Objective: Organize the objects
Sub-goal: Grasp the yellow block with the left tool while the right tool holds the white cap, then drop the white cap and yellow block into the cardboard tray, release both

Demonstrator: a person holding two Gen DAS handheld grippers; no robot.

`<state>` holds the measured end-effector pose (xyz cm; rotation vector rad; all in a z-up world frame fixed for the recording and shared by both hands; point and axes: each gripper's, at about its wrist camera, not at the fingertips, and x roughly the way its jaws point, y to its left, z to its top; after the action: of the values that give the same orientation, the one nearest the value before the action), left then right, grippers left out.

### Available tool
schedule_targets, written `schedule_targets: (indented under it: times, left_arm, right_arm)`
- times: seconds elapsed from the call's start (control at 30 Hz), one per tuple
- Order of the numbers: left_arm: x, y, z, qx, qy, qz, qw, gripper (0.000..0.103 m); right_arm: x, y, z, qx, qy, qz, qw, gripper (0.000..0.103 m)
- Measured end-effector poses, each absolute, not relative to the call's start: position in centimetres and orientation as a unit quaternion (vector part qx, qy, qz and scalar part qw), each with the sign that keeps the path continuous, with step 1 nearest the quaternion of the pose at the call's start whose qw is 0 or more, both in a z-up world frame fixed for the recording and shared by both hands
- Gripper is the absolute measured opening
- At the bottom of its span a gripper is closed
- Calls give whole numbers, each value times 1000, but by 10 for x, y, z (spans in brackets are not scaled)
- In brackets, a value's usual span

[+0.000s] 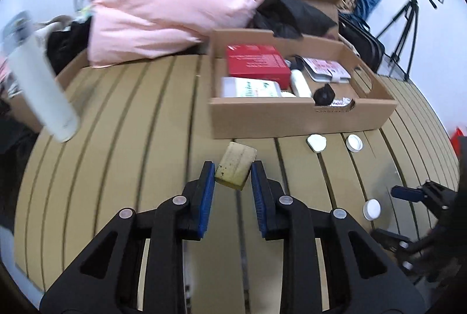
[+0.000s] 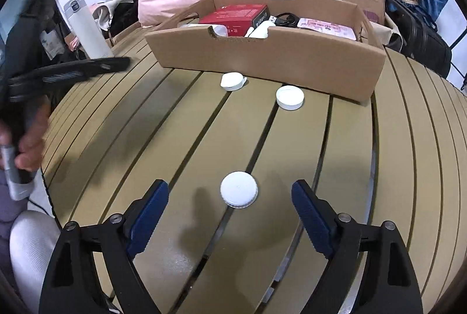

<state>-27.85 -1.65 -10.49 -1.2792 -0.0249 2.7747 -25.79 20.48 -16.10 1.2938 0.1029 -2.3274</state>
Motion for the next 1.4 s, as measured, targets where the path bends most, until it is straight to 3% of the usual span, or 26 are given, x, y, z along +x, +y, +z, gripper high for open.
schedule_targets:
  times: [0.07, 0.13, 0.17, 0.2, 0.37, 0.57, 0.8, 0.97, 1.1, 1.23, 1.4]
  left_arm:
    - [-265, -21, -95, -416, -12, 909, 34, 22]
    - [-254, -23, -88, -413, -19, 910, 30, 22]
    - [-248, -25, -84, -412, -22, 911, 24, 22]
    - [-243, -27, -80, -411, -24, 911, 18, 22]
    - [-199, -41, -51, -397, -35, 917, -13, 22]
    - [-151, -33, -35, -397, -53, 916, 16, 22]
    - [-175, -6, -16, -387, -56, 916, 85, 22]
    - [-261, 18, 9, -393, -52, 902, 173, 22]
    - [-348, 38, 8, -434, -65, 880, 180, 22]
    - [-421, 57, -26, -476, -54, 865, 151, 22]
    - [-473, 23, -77, -516, -78, 849, 86, 22]
  right_arm:
    - [-259, 202, -165, 474, 54, -849, 226, 88]
    - [-259, 197, -172, 481, 78, -847, 215, 74]
    - [-259, 195, -174, 482, 86, -846, 210, 43]
    - [-258, 192, -174, 477, 100, -850, 198, 31]
    - [-246, 189, -157, 471, 108, -853, 199, 31]
    - [-167, 200, -63, 394, 91, -885, 230, 31]
    - [-153, 236, -40, 401, 46, -892, 206, 31]
    - [-202, 249, -21, 396, 21, -895, 207, 31]
    - [-286, 254, -9, 407, -10, -889, 211, 31]
    - [-376, 246, -17, 436, -38, -876, 201, 31]
    - [-462, 230, -55, 488, -60, -852, 180, 31]
